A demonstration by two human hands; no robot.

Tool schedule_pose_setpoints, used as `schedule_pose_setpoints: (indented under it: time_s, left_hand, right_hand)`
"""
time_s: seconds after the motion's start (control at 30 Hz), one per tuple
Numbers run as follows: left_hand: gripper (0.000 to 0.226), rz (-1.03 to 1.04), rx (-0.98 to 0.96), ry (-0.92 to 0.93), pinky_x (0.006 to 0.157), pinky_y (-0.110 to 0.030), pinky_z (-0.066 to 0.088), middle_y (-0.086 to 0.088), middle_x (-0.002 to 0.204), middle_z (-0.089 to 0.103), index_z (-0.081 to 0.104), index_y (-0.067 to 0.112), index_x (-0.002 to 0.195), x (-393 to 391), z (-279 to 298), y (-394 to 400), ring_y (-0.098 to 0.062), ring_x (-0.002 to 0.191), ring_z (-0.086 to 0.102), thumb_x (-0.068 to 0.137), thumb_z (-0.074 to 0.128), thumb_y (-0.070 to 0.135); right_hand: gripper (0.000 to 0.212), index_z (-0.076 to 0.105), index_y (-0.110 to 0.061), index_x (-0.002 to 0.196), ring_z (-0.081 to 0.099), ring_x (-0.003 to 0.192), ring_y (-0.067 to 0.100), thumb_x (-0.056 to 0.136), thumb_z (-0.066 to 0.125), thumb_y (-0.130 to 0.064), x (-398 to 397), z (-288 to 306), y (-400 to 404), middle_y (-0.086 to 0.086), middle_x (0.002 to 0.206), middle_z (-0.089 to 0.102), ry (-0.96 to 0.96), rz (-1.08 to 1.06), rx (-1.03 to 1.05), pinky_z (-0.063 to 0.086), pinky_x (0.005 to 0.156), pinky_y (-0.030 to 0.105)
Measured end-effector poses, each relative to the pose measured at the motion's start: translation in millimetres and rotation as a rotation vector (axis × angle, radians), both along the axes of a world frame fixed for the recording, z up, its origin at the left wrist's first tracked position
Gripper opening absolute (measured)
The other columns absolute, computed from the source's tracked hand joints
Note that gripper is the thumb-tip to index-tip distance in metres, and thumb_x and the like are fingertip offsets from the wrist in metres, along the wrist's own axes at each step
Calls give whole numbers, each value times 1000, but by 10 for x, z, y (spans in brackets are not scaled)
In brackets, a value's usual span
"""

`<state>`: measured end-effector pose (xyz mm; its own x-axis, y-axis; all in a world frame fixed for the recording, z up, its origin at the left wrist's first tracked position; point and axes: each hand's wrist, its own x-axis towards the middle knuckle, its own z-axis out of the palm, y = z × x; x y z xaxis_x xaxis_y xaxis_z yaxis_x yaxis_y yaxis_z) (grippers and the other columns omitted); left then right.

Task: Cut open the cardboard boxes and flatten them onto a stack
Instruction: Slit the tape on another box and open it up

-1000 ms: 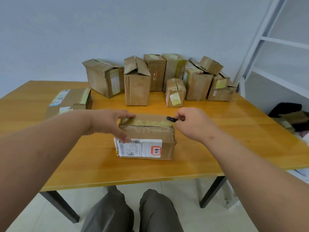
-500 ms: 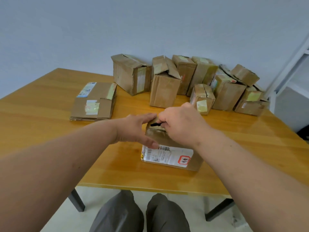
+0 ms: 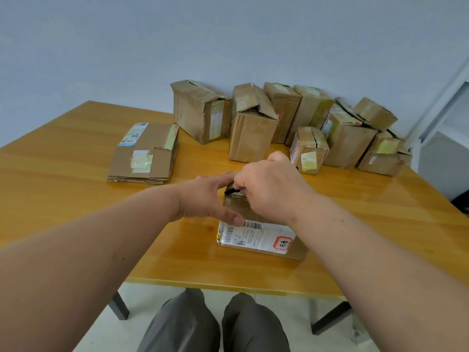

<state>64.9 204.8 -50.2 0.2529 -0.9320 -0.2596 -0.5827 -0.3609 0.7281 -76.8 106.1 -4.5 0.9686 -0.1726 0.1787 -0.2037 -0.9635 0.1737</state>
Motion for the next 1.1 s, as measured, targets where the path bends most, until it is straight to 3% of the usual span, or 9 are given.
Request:
schedule_pose_setpoints:
  time_s: [0.37, 0.5, 0.77, 1.0, 1.1]
  left_hand:
    - [102, -30, 19, -111, 117, -52, 22, 22, 144, 36, 26, 60, 142, -15, 105, 11, -17, 141, 22, 60, 86, 56]
    - [107, -27, 50, -171, 117, -51, 17, 15, 154, 29, 19, 49, 151, -70, 168, 29, -21, 144, 15, 65, 83, 54]
    - [122, -37, 98, -205, 119, -52, 15, 19, 159, 20, 12, 48, 153, 0, 109, -16, -20, 146, 13, 53, 78, 69]
    - [121, -57, 124, -276, 119, -48, 14, 19, 161, 14, 9, 45, 154, -34, 171, -15, -20, 148, 11, 56, 76, 69]
    - [119, -59, 135, -272, 120, -46, 16, 18, 161, 13, 9, 44, 154, -53, 205, -13, -20, 148, 12, 59, 77, 67]
  right_hand:
    - [23, 69, -26, 91, 51, 68, 17, 90, 50, -14, -41, -69, 31, -9, 74, 57, -68, 2, -72, 22, 77, 34]
    - [18, 69, -24, 82, 50, 65, 18, 86, 55, -14, -72, -112, 10, -8, 68, 53, -130, 5, -72, 27, 78, 37]
    - [24, 64, -26, 84, 53, 71, 18, 88, 46, -11, -134, -45, -21, -8, 73, 56, -10, -39, -83, 32, 87, 39]
    - [23, 57, -27, 80, 49, 68, 17, 88, 44, -9, -207, -8, -54, -8, 73, 55, 22, -28, -110, 29, 85, 36]
    - [26, 63, -26, 85, 51, 69, 16, 87, 45, -7, -274, -4, -123, -8, 76, 58, 53, -52, -127, 27, 86, 37]
